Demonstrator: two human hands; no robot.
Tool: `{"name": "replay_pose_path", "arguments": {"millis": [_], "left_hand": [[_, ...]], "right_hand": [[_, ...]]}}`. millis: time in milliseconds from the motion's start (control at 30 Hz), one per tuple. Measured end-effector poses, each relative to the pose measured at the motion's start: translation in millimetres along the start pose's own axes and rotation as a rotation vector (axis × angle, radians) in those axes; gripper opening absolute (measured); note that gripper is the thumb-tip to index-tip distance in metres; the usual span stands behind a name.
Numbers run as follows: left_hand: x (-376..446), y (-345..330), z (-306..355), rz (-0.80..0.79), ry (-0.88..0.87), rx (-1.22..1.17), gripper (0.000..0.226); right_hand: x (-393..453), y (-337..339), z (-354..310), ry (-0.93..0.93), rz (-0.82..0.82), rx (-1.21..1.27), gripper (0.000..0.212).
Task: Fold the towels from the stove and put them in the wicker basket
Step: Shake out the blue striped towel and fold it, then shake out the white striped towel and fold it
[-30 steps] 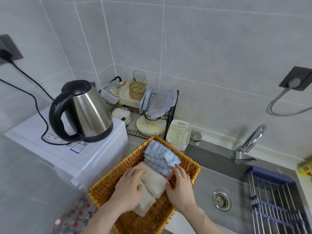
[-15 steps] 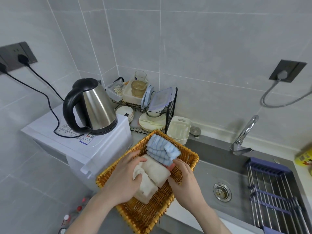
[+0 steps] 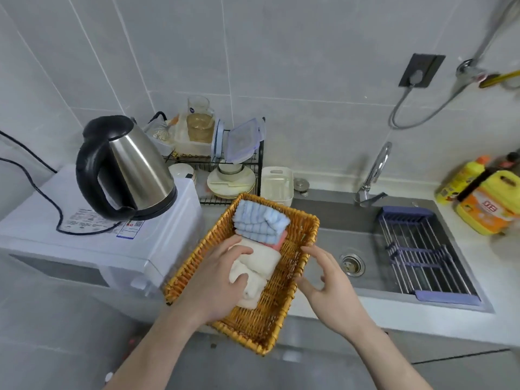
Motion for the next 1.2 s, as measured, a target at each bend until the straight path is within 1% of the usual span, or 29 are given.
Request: {"name": "replay_pose_path", "arguments": {"millis": [200, 367, 500, 700, 933, 1033, 1200], "left_hand": [[-3, -18, 37, -0.089, -0.095, 0.031, 0.038], [1, -41, 96, -0.092, -0.237, 0.029, 0.04], [-11, -77, 149, -0.112, -0.316, 0.055, 0.041], [-50, -146, 228, -0.155, -0.393, 0.11, 0.04], [-105, -249, 322, -0.198, -0.47, 0.126, 0.038], [-129, -299, 367, -0.255, -0.497, 0.132, 0.039], [-164, -373, 435, -0.4, -0.563, 0.177, 0.041]], "right_hand": [[-50, 34, 17, -0.079, 0.081, -0.015, 0.054], [-93, 67, 36, -0.104, 0.153, -0.019, 0.054], [-141, 97, 55, -0.116, 0.199, -0.019, 0.054], [-240, 153, 101, -0.161, 0.252, -0.005, 0.052], [-382, 221, 181, -0.259, 0.335, -0.02, 0.054], [-440, 246, 214, -0.312, 0.361, -0.023, 0.054], [-523, 283, 266, -0.407, 0.422, -0.006, 0.054]]}}
Point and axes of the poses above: each hand's wrist, its own x-axis towards the middle knuckle, its own y-axis out of the back of the hand, z = x × y, the point moved 5 cm from there along x, towards the middle knuckle, and after that the axes turned 6 degrees about -z, right-handed, at the moved point
